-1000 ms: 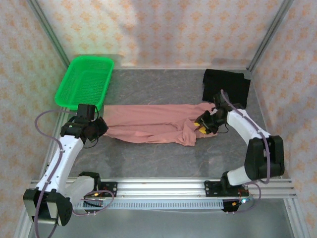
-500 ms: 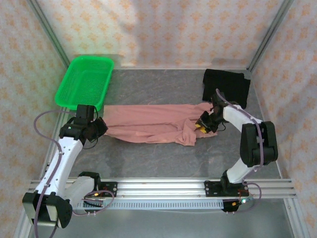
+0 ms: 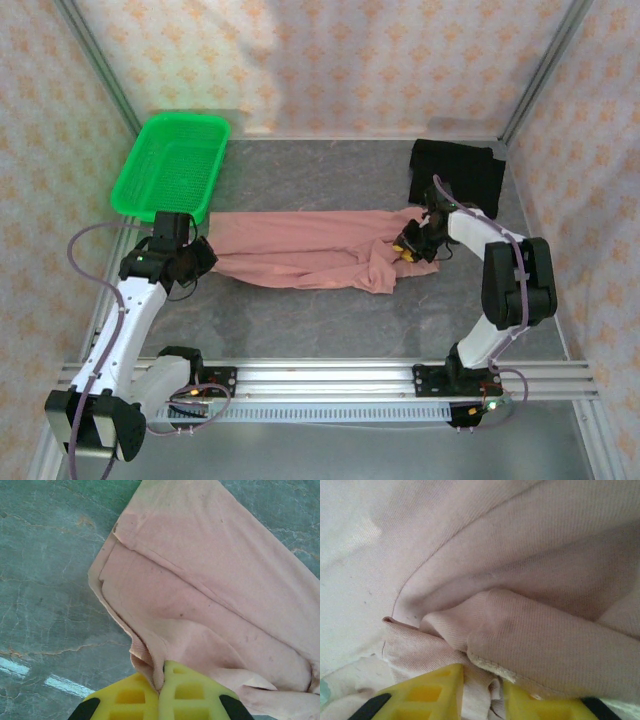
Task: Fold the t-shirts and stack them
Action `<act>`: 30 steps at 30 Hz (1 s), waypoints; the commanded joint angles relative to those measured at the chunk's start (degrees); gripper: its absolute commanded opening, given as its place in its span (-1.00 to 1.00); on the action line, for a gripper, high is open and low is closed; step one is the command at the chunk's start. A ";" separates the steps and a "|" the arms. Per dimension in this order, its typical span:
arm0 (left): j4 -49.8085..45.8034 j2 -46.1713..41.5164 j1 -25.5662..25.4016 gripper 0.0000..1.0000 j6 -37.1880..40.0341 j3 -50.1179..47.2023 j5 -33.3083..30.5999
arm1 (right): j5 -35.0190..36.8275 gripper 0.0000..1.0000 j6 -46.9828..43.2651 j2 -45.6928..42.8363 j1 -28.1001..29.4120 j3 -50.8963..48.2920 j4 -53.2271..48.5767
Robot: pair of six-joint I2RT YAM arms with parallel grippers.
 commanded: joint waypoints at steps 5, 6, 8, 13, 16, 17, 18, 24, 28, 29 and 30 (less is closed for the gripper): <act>-1.14 -0.66 -0.06 -1.00 0.42 -0.96 -1.48 | 0.06 -0.69 -1.15 -0.38 -0.33 1.33 0.47; -1.09 -0.60 -0.09 -1.00 0.43 -1.01 -1.56 | 0.01 -0.76 -1.06 -0.59 -0.33 1.27 0.38; -1.12 -0.73 -0.08 -1.00 0.43 -0.97 -1.61 | 0.00 -0.88 -0.97 -1.13 -0.33 1.24 0.22; -1.75 -0.84 -0.08 -1.00 0.69 -0.68 -1.85 | 1.53 -1.00 -1.28 -4.45 -0.61 1.75 -2.21; -2.25 -1.18 -0.08 -1.00 0.86 -0.52 -2.14 | 1.91 -1.00 -1.60 -7.10 -0.86 2.46 -5.43; -2.37 -1.32 -0.06 -1.00 0.94 -0.46 -2.18 | 2.06 -1.00 -1.98 -8.02 -1.01 2.85 -6.92; -2.55 -1.40 -0.10 -1.00 0.95 -0.31 -2.15 | 2.33 -1.00 -2.32 -8.90 -1.13 3.07 -8.39; -4.50 -2.79 -0.03 -1.00 0.69 1.20 -1.47 | 4.12 -1.00 -4.37 -16.39 -3.19 4.20 -17.71; -7.04 -4.78 -0.08 -1.00 0.06 2.46 -1.37 | 6.04 -1.00 -5.83 -21.51 -5.25 5.77 -24.75; -7.93 -5.58 -0.01 -1.00 -0.16 2.74 -1.51 | 6.55 -1.00 -6.11 -22.88 -5.68 6.11 -26.53; -8.88 -6.56 -0.01 -1.00 -0.42 3.05 -1.93 | 6.92 -1.00 -6.39 -24.26 -5.97 6.34 -28.19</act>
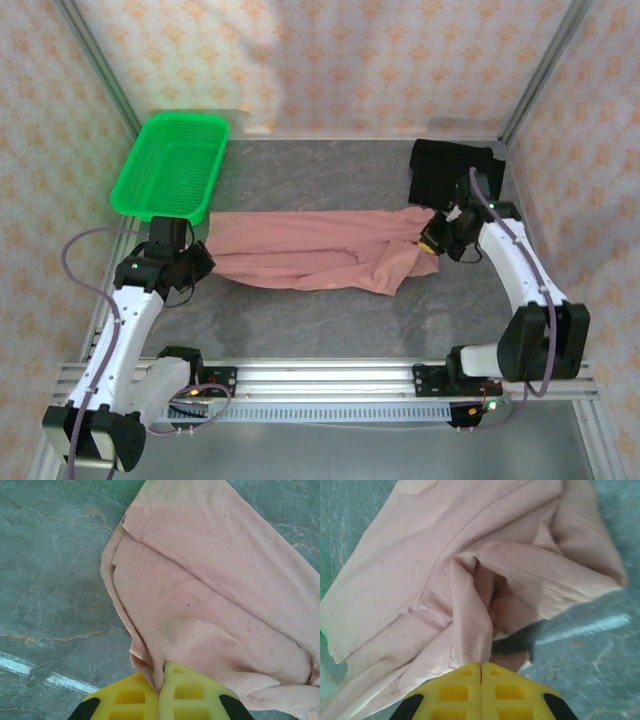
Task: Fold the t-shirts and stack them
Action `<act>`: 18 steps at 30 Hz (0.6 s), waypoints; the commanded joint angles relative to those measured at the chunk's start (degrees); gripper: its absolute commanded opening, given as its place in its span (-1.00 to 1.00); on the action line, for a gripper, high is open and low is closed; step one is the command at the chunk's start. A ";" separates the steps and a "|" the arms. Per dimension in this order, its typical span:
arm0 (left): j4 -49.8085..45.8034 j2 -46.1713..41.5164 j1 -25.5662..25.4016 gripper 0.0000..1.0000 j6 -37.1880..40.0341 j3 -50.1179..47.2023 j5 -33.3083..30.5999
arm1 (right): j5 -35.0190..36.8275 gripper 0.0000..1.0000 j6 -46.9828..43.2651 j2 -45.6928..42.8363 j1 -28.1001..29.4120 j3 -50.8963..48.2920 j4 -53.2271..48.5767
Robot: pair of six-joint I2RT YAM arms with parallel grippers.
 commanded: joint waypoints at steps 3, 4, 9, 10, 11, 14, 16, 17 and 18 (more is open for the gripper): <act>-7.41 -5.37 -0.02 -1.00 -1.73 3.55 -2.83 | 5.55 -1.00 -2.26 -7.18 -1.24 2.32 -13.98; -8.24 -6.24 -0.02 -1.00 -2.32 3.73 -3.05 | 6.48 -1.00 -2.07 -9.39 -1.30 2.13 -15.35; -11.71 -10.95 -0.02 -1.00 -5.66 3.10 -3.16 | 11.13 -1.00 0.22 -15.62 -1.32 0.32 -21.85; -12.31 -11.99 -0.02 -1.00 -5.97 2.63 -3.20 | 12.01 -1.00 0.99 -17.03 -1.32 -0.18 -23.00; -13.23 -12.83 -0.02 -1.00 -6.26 2.30 -3.44 | 12.71 -1.00 1.95 -18.58 -1.32 -0.59 -24.15; -15.33 -15.43 -0.02 -1.00 -7.08 1.15 -3.40 | 13.32 -1.00 5.11 -23.33 -1.32 -1.49 -27.19; -15.92 -17.17 0.05 -1.00 -8.37 -0.42 -2.57 | 12.70 -1.00 7.67 -26.59 -1.30 -2.45 -29.08; -16.26 -18.19 -0.02 -1.00 -9.08 -1.30 -2.32 | 12.22 -1.00 8.96 -28.46 -1.32 -3.29 -29.98; -16.62 -19.01 -0.01 -1.00 -9.69 -2.16 -2.32 | 11.66 -1.00 10.05 -29.95 -1.32 -4.13 -30.74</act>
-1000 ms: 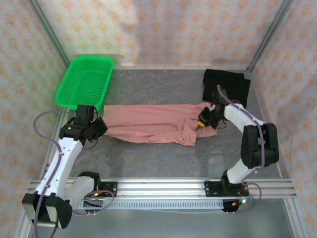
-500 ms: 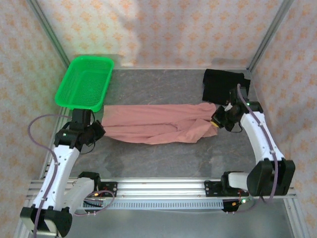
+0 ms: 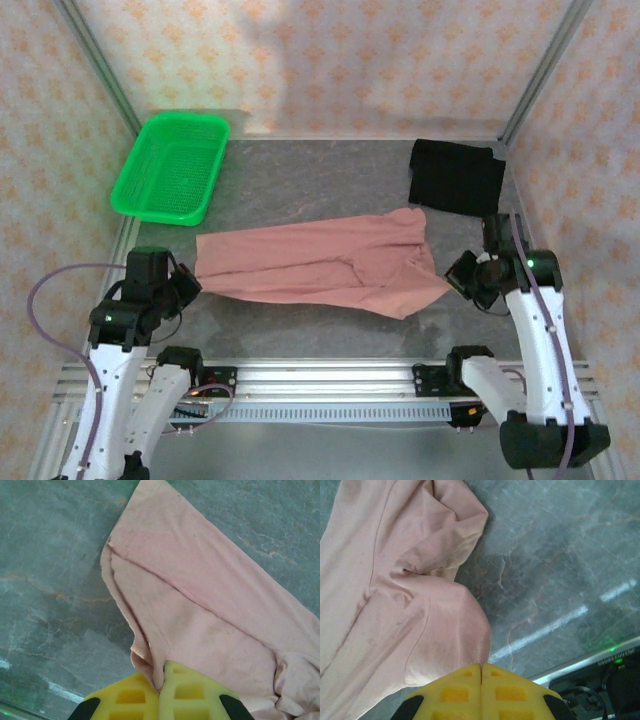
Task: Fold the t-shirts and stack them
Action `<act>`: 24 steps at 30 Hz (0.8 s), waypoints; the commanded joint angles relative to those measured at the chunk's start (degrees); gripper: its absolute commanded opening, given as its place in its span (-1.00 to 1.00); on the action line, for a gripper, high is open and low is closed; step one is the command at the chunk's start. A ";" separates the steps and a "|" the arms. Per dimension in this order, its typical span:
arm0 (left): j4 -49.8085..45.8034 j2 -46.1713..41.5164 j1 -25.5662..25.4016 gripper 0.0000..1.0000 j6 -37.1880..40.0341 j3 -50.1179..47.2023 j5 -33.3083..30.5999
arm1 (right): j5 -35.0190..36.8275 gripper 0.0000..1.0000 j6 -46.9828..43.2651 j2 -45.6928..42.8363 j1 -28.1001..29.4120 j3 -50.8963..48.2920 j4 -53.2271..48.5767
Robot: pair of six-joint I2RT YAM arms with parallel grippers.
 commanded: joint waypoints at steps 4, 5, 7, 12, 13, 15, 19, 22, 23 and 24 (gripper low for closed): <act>-5.22 -5.65 -0.02 -1.00 -6.21 -6.17 -0.67 | -1.18 -1.00 9.15 -9.87 -0.35 -6.77 -9.14; -5.59 -6.53 0.00 -1.00 -7.25 -7.11 -0.29 | -1.77 -1.00 9.49 -10.68 -0.36 -7.85 -9.56; -6.10 -8.16 -0.03 -1.00 -9.05 -9.18 0.72 | -1.75 -1.00 9.56 -11.22 -0.36 -8.36 -9.83; -7.87 -11.68 -0.01 -1.00 -12.35 -12.74 0.91 | -1.14 -1.00 7.89 -8.60 -0.36 -7.16 -7.76; -8.11 -11.78 -0.02 -1.00 -12.69 -12.80 0.23 | -0.80 -1.00 7.70 -7.82 -0.36 -6.81 -6.79; -8.25 -11.46 -0.02 -1.00 -12.80 -12.65 -0.98 | -1.10 -1.00 7.38 -6.17 -0.36 -6.22 -3.50; -6.75 -8.59 -0.02 -1.00 -11.79 -12.05 -3.04 | -2.52 -1.00 6.54 0.37 -0.30 -3.81 4.07; -4.40 -5.38 -0.02 -1.00 -10.22 -10.99 -4.06 | -3.26 -1.00 4.28 6.47 -0.36 -0.49 8.14; -3.62 -4.40 -0.02 -1.00 -9.87 -10.67 -4.33 | -3.34 -1.00 3.57 8.39 -0.36 0.74 8.72; -2.72 -3.26 -0.02 -1.00 -9.36 -10.26 -4.60 | -3.58 -1.00 2.74 10.32 -0.33 2.00 9.48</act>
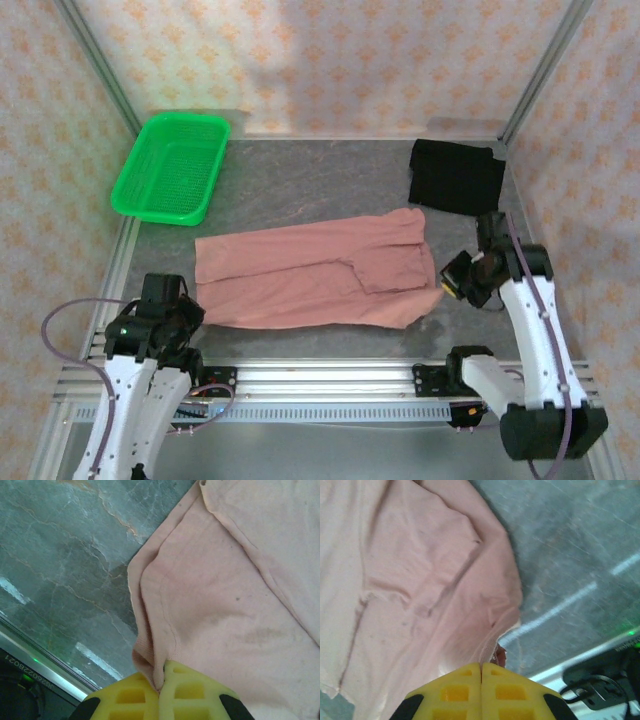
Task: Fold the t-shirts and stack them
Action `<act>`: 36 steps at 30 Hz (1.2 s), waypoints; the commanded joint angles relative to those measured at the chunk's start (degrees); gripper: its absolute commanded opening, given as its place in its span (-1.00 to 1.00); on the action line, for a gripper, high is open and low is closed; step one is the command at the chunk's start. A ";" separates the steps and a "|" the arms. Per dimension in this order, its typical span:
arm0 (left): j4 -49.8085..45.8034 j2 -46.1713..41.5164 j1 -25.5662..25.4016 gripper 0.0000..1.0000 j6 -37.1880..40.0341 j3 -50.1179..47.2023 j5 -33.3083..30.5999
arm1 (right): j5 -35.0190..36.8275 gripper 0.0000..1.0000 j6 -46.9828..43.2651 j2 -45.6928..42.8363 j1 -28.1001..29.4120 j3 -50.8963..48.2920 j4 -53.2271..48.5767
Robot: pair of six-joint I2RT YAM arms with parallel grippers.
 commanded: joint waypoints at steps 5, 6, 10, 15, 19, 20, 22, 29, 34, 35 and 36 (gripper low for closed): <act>6.74 7.52 0.03 -1.00 3.07 3.82 -4.76 | -0.04 -1.00 -4.66 10.74 -0.35 7.57 7.76; 7.46 8.58 0.03 -1.00 3.41 4.21 -5.13 | 0.16 -1.00 -5.02 11.94 -0.32 8.08 8.26; 10.34 12.84 -0.02 -1.00 5.18 5.42 -6.08 | 0.35 -1.00 -6.52 17.05 -0.34 9.69 10.32; 12.78 17.77 -0.02 -1.00 7.57 7.19 -7.85 | 0.37 -1.00 -7.99 21.67 -0.36 11.88 12.28; 14.38 21.81 -0.01 -1.00 9.64 9.32 -8.95 | 0.45 -1.00 -8.75 24.95 -0.36 13.96 13.35; 14.60 22.64 -0.02 -1.00 10.11 9.67 -9.20 | 0.56 -1.00 -8.97 25.70 -0.32 14.36 13.54; 14.93 24.68 -0.02 -1.00 11.14 10.45 -9.75 | 0.19 -1.00 -9.31 27.48 -0.36 15.22 13.94; 14.21 29.97 0.32 -1.00 14.20 11.98 -12.38 | -0.17 -1.00 -10.60 32.61 -0.36 18.96 14.70; 12.79 30.40 1.84 -1.00 15.12 10.47 -12.82 | -0.63 -1.00 -11.77 35.78 -0.36 21.50 14.39; 12.86 29.97 2.40 -1.00 15.20 9.88 -12.55 | -0.76 -1.00 -11.77 36.18 -0.34 21.63 14.56; 12.87 29.45 3.03 -1.00 15.29 9.17 -12.42 | -0.98 -1.00 -11.92 36.57 -0.36 21.81 14.80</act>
